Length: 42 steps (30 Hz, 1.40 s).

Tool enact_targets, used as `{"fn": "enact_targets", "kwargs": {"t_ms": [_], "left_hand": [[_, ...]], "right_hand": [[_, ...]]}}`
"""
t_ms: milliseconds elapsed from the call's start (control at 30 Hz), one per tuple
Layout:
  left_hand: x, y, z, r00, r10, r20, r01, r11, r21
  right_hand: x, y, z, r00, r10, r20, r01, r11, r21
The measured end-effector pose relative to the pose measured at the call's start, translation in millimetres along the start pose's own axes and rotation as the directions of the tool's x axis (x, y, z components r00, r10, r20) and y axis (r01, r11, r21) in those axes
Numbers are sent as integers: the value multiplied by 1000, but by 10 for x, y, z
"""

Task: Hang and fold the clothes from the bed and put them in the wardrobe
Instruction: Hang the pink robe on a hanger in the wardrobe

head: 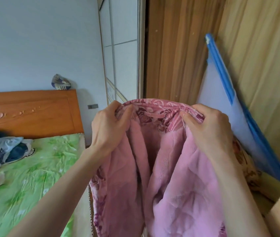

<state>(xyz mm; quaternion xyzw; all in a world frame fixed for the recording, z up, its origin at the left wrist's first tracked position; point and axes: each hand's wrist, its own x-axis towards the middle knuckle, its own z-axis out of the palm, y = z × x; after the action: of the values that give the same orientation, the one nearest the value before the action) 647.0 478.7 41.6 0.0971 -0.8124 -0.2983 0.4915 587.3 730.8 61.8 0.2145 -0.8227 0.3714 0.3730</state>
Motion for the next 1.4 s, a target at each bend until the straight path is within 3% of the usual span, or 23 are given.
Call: {"fn": "enact_targets", "kwargs": {"t_ms": [267, 433, 633, 867, 1400], "left_hand": [[911, -290, 627, 985, 125, 116, -97, 971, -217], [1466, -269, 890, 973, 191, 132, -131, 921, -367], [2001, -86, 1091, 952, 281, 120, -184, 840, -510], [2605, 368, 1390, 931, 350, 107, -218, 765, -607], [3563, 873, 2315, 933, 346, 102, -208, 746, -633]], "right_hand": [[658, 123, 412, 992, 125, 3, -125, 992, -13], [1108, 86, 446, 994, 111, -1, -111, 994, 14], [1683, 180, 274, 993, 118, 20, -119, 967, 224], [2349, 222, 81, 996, 73, -50, -57, 960, 275], [3517, 788, 35, 990, 31, -141, -6, 984, 179]]}}
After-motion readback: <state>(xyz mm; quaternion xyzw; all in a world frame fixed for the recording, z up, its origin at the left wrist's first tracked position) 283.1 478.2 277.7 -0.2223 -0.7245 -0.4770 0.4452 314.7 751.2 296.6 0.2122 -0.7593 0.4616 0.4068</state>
